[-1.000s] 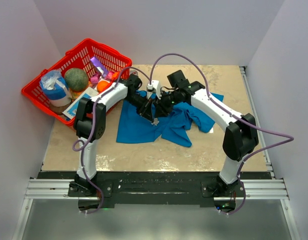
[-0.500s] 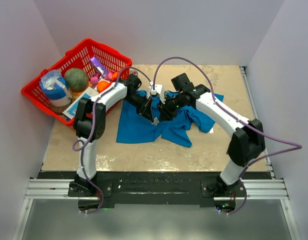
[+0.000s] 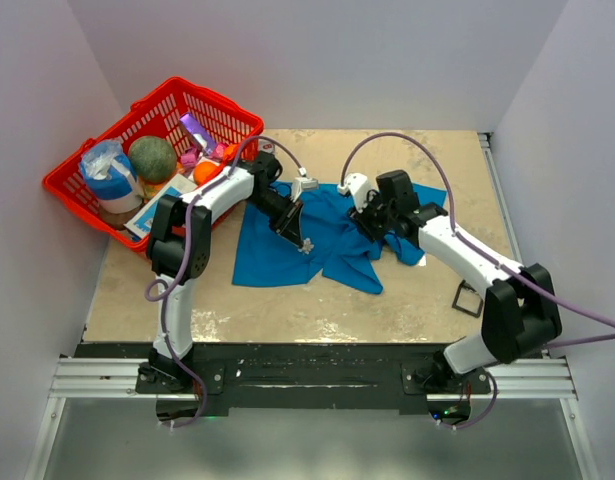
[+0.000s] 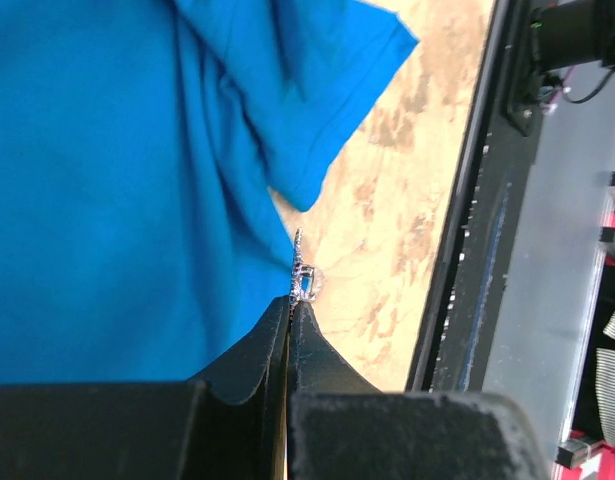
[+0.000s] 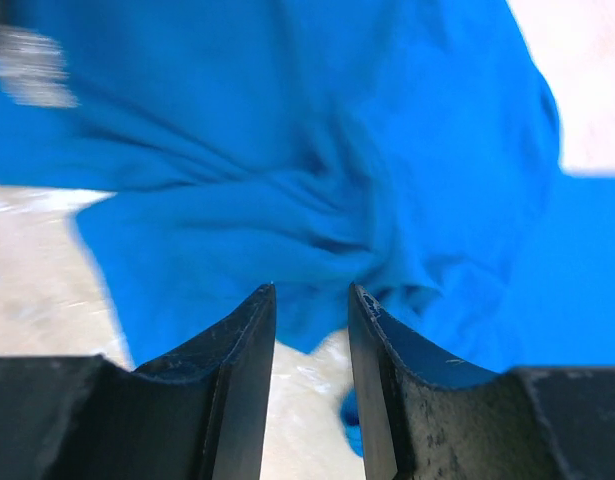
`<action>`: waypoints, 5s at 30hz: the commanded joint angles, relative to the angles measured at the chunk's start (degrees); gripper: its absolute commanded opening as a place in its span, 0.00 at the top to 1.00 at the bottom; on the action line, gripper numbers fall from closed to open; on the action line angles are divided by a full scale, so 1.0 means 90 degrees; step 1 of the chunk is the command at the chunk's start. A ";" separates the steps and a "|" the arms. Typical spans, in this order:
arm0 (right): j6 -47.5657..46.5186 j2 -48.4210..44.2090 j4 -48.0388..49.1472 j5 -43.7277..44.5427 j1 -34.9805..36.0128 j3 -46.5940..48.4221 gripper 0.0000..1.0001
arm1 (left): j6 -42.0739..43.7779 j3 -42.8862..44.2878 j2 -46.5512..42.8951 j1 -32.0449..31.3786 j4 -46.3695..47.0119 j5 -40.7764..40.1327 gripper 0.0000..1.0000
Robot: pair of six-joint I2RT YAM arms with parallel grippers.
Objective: Remove the brooch from the garment
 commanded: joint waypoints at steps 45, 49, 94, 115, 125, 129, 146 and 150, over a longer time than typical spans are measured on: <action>-0.1753 -0.0429 -0.1996 -0.0057 -0.2054 0.0882 0.01 | 0.0145 -0.0381 -0.0928 0.0088 0.1430 -0.0768 1.00; -0.2945 -0.0518 -0.3858 -0.0687 -0.2834 0.1184 0.09 | 0.0155 -0.0547 -0.0889 0.0078 0.1450 -0.0651 1.00; -0.7108 0.0703 -0.4870 0.0355 -0.5140 0.0765 0.45 | 0.0204 -0.1289 -0.1211 -0.0849 0.1762 -0.1070 1.00; -0.7284 -0.0469 -0.5398 0.0218 -0.4906 -0.0103 0.39 | 0.0136 -0.1309 -0.1084 -0.0849 0.1772 -0.0914 1.00; -0.7274 -0.0352 -0.4626 0.0374 -0.4740 -0.0212 0.42 | 0.0106 -0.1348 -0.1113 -0.0849 0.1801 -0.0953 1.00; -0.7274 -0.0118 -0.4499 0.0481 -0.4681 -0.0192 0.47 | 0.0096 -0.1348 -0.1113 -0.0840 0.1792 -0.0963 1.00; -0.7616 -0.0158 -0.4187 0.0667 -0.3647 0.0334 0.86 | 0.0145 -0.1270 -0.1025 -0.0849 0.1704 -0.0982 1.00; -0.7479 0.0154 -0.3884 0.0725 -0.3353 0.0793 0.85 | 0.0136 -0.1289 -0.1074 -0.0849 0.1704 -0.1002 1.00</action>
